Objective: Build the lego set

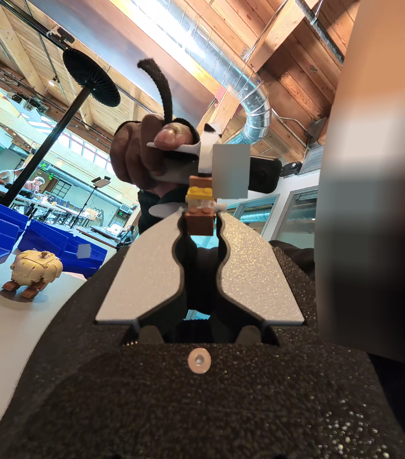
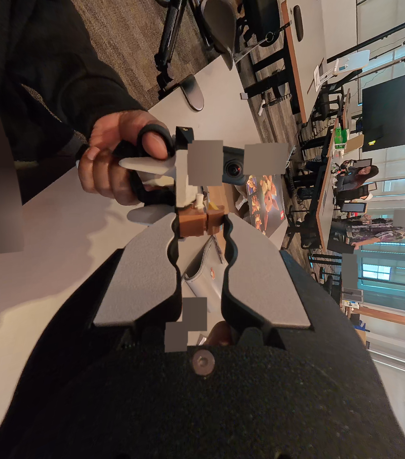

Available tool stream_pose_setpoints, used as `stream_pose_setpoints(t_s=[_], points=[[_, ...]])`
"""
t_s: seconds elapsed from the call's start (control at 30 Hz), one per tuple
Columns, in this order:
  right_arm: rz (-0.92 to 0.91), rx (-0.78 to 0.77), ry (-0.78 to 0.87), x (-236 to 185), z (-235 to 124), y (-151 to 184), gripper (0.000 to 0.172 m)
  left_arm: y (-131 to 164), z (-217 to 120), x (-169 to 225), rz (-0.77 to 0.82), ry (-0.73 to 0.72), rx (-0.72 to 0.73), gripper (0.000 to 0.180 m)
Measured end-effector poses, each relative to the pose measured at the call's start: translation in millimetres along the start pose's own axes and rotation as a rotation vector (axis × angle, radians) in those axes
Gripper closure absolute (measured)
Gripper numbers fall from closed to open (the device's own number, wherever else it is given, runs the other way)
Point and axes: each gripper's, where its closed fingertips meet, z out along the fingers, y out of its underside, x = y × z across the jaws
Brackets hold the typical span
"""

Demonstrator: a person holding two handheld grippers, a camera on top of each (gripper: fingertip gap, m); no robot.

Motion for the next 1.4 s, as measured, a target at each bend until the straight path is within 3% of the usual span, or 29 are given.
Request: stream_pose_setpoints(t_s=[0.57,1.0,1.23,1.4], points=[[-0.006,-0.001,0.008,-1,1,-3,0.131,1,-2,5,0.009,0.052,0.001,0.161],[0.013,0.010,-0.004,-3,1,-2,0.138,3,-1,5,0.024,0.056,-0.011,0.162],[-0.020,-0.052,-0.011,1,7,0,0.137,-5,-3,5,0.037,0.108,0.090,0.162],[-0.042,-0.142,-0.113,3,14,2,0.136,-10,-8,5,0.014,0.169,0.171,0.162]])
